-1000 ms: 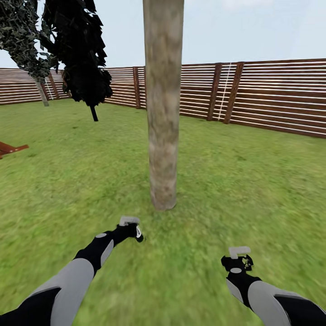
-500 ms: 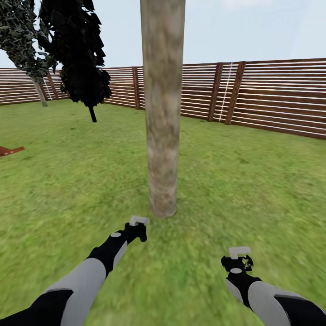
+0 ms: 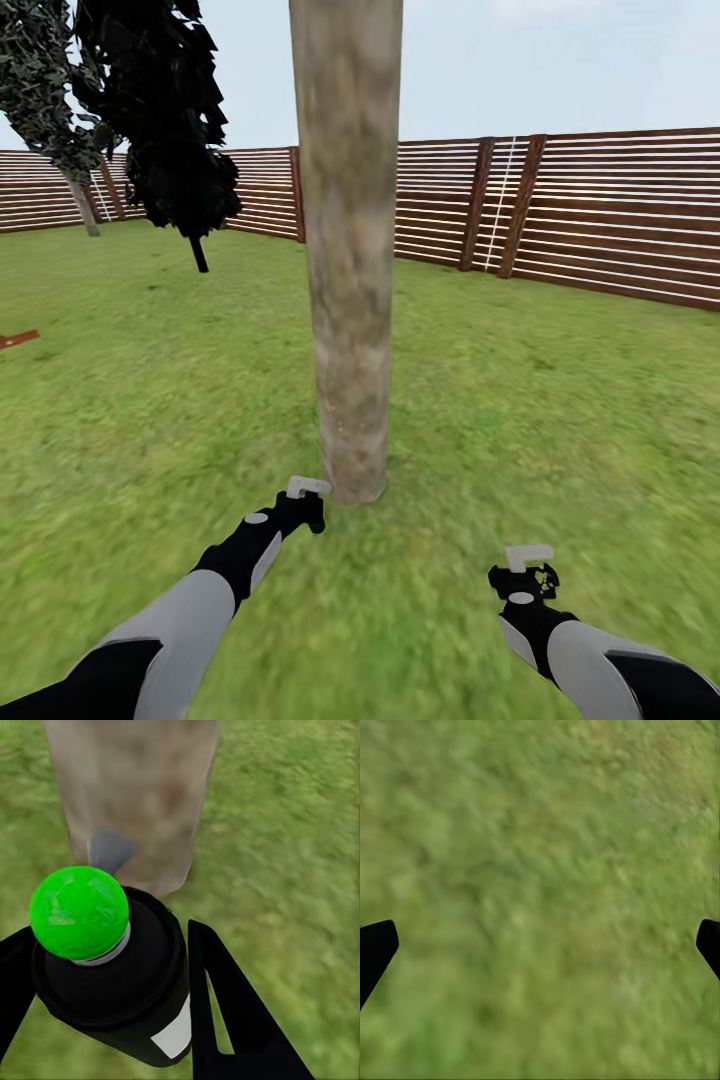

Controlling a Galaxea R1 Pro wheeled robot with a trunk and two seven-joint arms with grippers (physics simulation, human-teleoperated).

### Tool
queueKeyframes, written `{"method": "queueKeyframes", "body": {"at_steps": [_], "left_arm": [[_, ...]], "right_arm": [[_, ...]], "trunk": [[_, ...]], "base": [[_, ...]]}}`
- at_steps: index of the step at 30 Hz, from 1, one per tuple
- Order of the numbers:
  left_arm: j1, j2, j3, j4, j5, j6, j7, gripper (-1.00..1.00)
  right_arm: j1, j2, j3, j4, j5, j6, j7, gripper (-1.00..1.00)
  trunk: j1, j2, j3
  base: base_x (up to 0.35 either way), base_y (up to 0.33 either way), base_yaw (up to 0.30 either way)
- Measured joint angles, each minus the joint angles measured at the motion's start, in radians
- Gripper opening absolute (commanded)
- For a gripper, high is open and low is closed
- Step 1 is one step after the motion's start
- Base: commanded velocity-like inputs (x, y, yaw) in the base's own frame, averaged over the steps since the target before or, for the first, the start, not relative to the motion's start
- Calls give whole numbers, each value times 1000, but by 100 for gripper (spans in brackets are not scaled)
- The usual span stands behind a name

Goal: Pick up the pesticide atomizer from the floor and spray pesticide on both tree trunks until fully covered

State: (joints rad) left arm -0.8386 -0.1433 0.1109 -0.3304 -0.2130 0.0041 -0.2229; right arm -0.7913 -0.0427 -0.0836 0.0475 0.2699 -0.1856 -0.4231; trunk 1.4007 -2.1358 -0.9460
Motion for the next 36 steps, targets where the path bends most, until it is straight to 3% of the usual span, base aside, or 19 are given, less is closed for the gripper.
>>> {"method": "queueKeyframes", "body": {"at_steps": [13,15,16,19,21,24,26,27,32,34,36], "left_arm": [[0,-2,2,9,3,-5,-7,-100],[0,-4,-6,-15,6,26,-7,-100],[-1,-7,-7,-54,6,74,-6,-100],[-1,-10,-8,-259,8,332,-6,-100],[0,-11,-6,-461,8,528,-9,-100],[0,-10,-4,-623,7,713,-9,-100],[0,-7,4,-830,6,819,-10,-100],[0,-6,5,-888,6,860,-11,-100],[-2,-17,-47,-935,14,955,-11,-100],[-17,-22,-52,-937,22,977,-16,-100],[-147,-24,-54,-850,77,990,-23,-100]], "right_arm": [[55,-9,0,-1,1,-1,1,100],[56,-9,0,0,3,0,5,100],[57,-10,0,0,3,0,5,100],[58,-10,0,0,3,1,6,100],[59,-11,0,0,3,1,7,100],[61,-11,0,0,3,2,8,100],[62,-11,0,0,3,2,8,100],[63,-11,0,0,3,2,8,100],[65,-11,0,0,3,2,8,100],[66,-11,0,0,3,2,9,100],[66,-11,0,0,3,2,9,100]], "trunk": [[0,0,0],[0,0,0],[0,0,0],[0,0,0],[0,0,0],[0,0,0],[0,0,0],[0,0,0],[0,0,0],[0,0,0],[0,0,0]], "base": [[-114,-3,0],[-10,0,0],[-5,0,0],[-2,0,0],[0,0,0],[0,0,0],[-133,25,0],[-91,19,0],[-27,6,0],[-3,1,0],[-1,0,0]]}}
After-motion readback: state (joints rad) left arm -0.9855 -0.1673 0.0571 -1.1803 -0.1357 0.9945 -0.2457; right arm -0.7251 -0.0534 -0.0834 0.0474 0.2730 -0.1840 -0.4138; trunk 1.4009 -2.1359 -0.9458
